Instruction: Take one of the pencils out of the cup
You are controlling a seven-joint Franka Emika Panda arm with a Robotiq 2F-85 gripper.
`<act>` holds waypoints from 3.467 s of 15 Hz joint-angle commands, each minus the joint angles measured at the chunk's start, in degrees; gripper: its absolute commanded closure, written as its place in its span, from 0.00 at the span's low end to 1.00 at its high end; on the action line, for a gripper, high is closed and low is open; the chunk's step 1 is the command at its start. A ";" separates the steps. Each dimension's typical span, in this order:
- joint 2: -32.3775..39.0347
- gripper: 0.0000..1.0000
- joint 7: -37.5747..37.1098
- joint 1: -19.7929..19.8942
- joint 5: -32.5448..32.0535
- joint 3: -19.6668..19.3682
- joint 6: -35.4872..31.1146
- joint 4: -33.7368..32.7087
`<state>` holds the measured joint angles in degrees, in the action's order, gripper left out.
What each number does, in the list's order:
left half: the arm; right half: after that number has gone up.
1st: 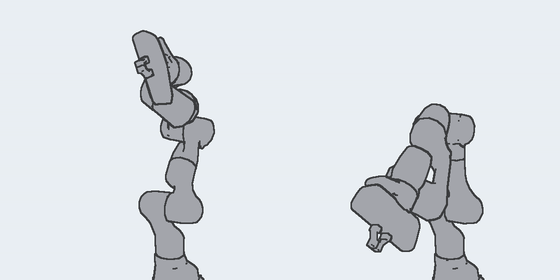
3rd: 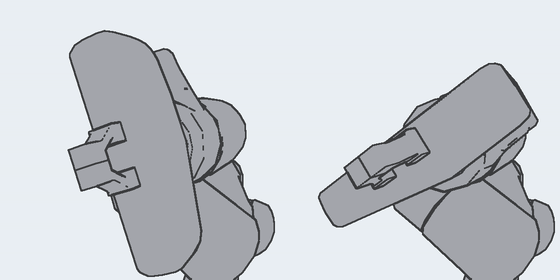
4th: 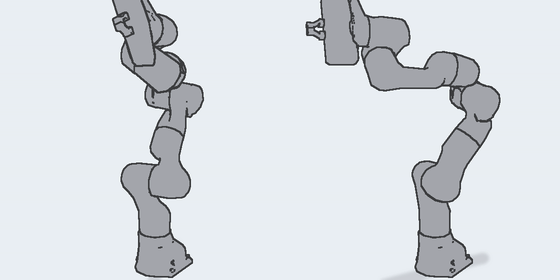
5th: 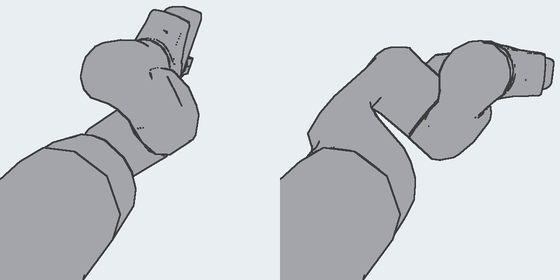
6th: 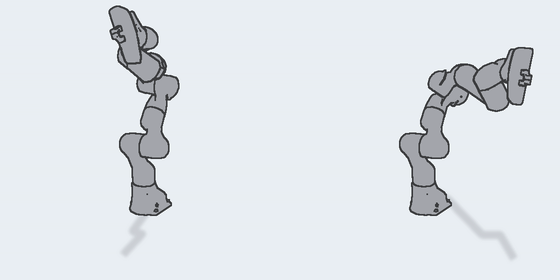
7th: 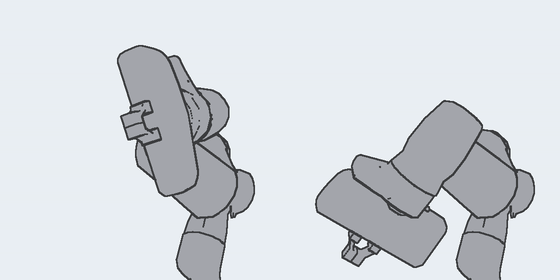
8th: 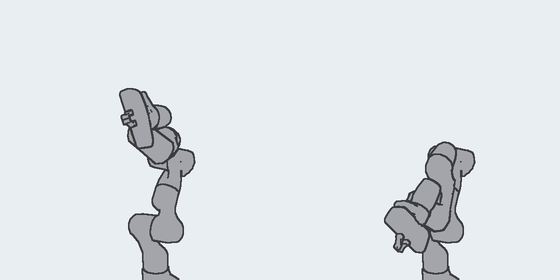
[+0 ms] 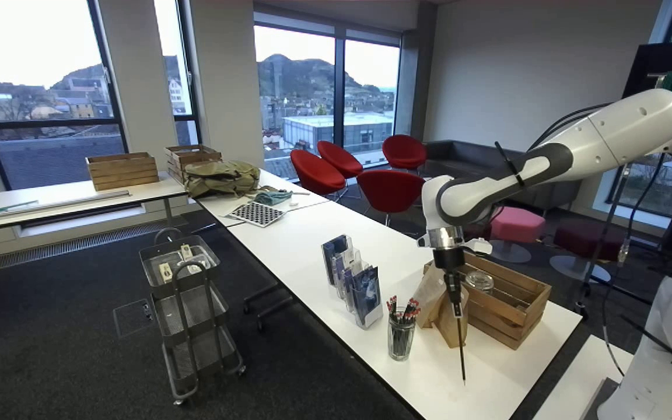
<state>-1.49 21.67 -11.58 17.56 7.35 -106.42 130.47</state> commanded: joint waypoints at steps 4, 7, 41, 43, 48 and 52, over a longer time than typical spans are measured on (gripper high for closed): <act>3.09 0.98 9.91 3.62 14.84 -1.12 0.24 -0.51; 3.14 0.98 8.85 4.18 14.21 -1.16 -2.42 -0.02; 7.20 0.98 0.90 5.17 9.27 -0.70 -16.95 3.37; 7.22 0.98 0.81 5.17 9.26 -0.70 -16.95 3.34; 7.07 0.68 0.83 5.25 9.35 -0.74 -16.84 3.36; 7.07 0.37 0.78 5.30 9.38 -0.76 -16.79 3.31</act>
<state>6.57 23.32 -7.27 27.88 6.11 -121.86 132.77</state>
